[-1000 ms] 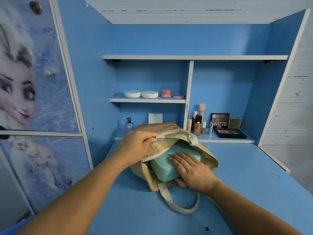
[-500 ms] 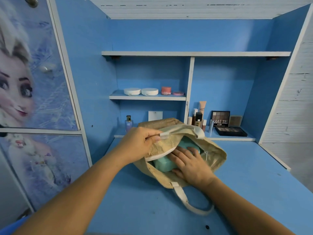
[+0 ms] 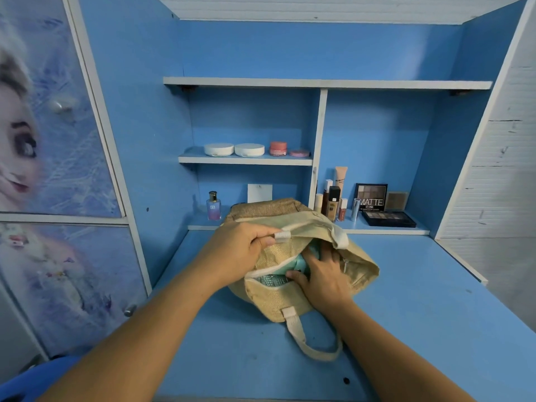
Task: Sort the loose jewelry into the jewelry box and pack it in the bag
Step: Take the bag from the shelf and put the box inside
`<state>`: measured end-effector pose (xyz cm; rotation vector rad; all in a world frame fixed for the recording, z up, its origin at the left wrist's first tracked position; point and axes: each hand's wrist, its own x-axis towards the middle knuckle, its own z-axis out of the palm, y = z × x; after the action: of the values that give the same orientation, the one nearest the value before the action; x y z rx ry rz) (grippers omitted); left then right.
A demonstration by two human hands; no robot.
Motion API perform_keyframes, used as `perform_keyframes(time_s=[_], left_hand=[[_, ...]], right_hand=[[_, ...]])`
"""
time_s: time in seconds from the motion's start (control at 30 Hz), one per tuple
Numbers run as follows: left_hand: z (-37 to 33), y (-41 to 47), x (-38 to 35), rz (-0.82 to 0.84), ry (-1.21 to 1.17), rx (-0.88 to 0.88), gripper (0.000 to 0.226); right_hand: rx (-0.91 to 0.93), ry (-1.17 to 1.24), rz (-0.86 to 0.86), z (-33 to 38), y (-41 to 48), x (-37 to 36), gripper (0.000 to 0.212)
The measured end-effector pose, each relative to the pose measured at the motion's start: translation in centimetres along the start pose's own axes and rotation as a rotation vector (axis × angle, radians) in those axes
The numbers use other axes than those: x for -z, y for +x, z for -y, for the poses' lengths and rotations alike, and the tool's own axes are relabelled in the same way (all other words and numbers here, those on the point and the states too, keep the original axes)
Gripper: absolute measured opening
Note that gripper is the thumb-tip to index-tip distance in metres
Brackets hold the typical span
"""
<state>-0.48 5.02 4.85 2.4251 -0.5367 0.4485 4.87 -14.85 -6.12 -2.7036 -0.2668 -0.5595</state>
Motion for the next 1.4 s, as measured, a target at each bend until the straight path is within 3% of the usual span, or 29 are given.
perform_keyframes(time_s=[0.23, 0.37, 0.43, 0.53, 0.67, 0.83, 0.87, 0.93, 1.0, 1.03, 1.1, 1.2, 1.4], left_hand=[[1.9, 0.5, 1.0, -0.188, 0.003, 0.063, 0.026], [2.4, 1.0, 1.1, -0.253, 0.038, 0.068, 0.026], [2.6, 1.1, 1.1, -0.252, 0.035, 0.064, 0.026], [2.6, 1.0, 0.8, -0.229, 0.036, 0.048, 0.026], [2.9, 1.0, 0.8, -0.237, 0.017, 0.052, 0.026], [2.6, 1.2, 1.1, -0.229, 0.022, 0.056, 0.026], [2.6, 1.2, 1.2, -0.227, 0.028, 0.056, 0.026], [2.9, 1.2, 1.6, -0.218, 0.041, 0.055, 0.026], [3.5, 1.1, 1.9, -0.215, 0.043, 0.053, 0.026], [3.7, 1.0, 2.0, -0.217, 0.051, 0.051, 0.026], [3.8, 0.9, 2.1, -0.225, 0.079, 0.026, 0.026], [3.7, 0.5, 1.8, -0.295, 0.089, -0.032, 0.025], [4.6, -0.1, 1.4, -0.246, 0.115, -0.035, 0.024]], right_hand=[[0.247, 0.089, -0.138, -0.7, -0.1, -0.9, 0.044], [0.149, 0.076, -0.323, -1.4, -0.7, -0.3, 0.019], [0.086, 0.106, -0.355, -1.7, -0.7, -0.3, 0.017], [0.03, 0.175, -0.266, -2.0, -0.4, -0.6, 0.016], [0.006, 0.134, -0.038, -2.0, -0.2, -0.2, 0.044], [0.059, 0.11, 0.106, -2.1, -1.5, 0.7, 0.049], [0.135, 0.104, 0.061, -2.2, -2.1, 1.1, 0.043], [0.294, 0.068, -0.221, -2.4, -3.2, 2.2, 0.029], [0.284, 0.01, -0.468, -3.4, -3.4, 3.7, 0.022], [0.212, 0.008, -0.491, -3.8, -3.2, 4.4, 0.027], [0.155, 0.062, -0.38, -4.8, -2.6, 5.3, 0.035], [0.306, 0.086, -0.152, -6.0, -2.4, 5.6, 0.044], [0.237, 0.166, -0.107, -6.7, -0.8, 7.4, 0.052]])
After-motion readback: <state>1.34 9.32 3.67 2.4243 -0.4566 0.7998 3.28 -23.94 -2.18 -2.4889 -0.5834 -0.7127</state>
